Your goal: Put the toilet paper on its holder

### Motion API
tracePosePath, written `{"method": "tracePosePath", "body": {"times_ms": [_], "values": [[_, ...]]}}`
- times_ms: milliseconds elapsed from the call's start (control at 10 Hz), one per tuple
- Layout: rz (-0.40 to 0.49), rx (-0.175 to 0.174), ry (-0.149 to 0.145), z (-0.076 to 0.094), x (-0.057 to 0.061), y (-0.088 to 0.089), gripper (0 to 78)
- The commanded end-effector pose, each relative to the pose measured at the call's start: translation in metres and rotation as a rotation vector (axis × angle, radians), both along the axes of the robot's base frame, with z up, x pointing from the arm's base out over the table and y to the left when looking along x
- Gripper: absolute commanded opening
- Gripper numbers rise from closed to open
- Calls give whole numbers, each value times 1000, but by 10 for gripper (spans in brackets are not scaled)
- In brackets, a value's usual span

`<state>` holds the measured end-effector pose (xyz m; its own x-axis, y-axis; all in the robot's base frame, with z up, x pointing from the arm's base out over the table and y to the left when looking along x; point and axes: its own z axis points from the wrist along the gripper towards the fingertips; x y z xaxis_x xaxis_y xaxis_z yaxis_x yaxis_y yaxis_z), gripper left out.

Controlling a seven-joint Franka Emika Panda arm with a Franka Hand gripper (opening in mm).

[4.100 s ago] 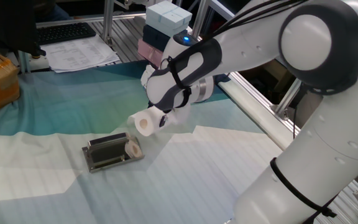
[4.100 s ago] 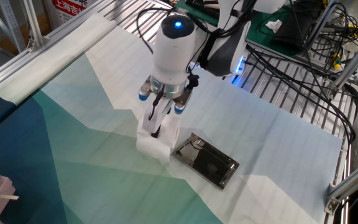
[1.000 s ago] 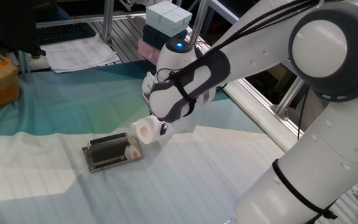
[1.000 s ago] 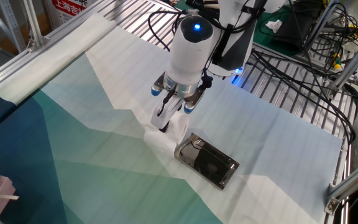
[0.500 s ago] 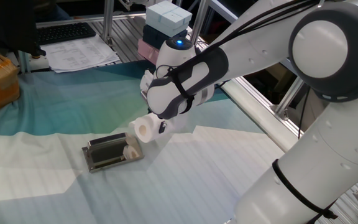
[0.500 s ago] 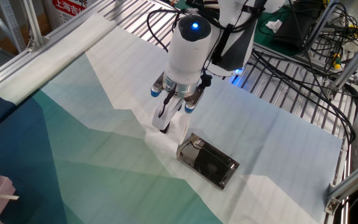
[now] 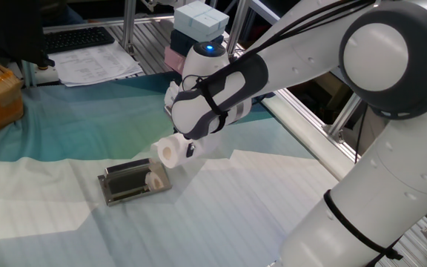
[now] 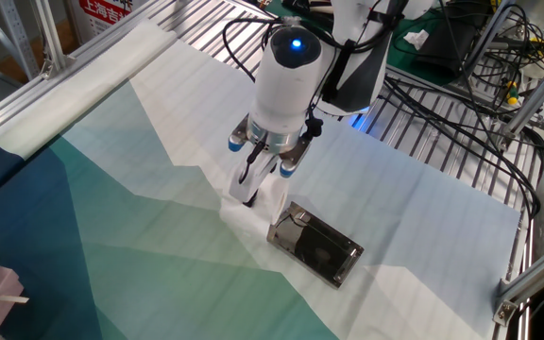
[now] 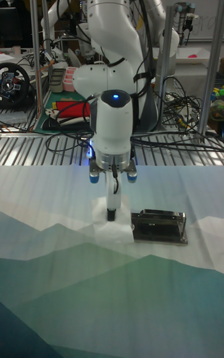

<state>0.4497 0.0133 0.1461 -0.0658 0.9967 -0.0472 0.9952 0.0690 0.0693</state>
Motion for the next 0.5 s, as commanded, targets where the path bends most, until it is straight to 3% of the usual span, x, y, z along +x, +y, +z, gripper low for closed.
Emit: {"method": "tracePosePath", "body": {"times_ms": [100,500], "values": [[-23,-5,-8,-3,9,7,13],[-31,-6,-8,-3,8,17,13]]}}
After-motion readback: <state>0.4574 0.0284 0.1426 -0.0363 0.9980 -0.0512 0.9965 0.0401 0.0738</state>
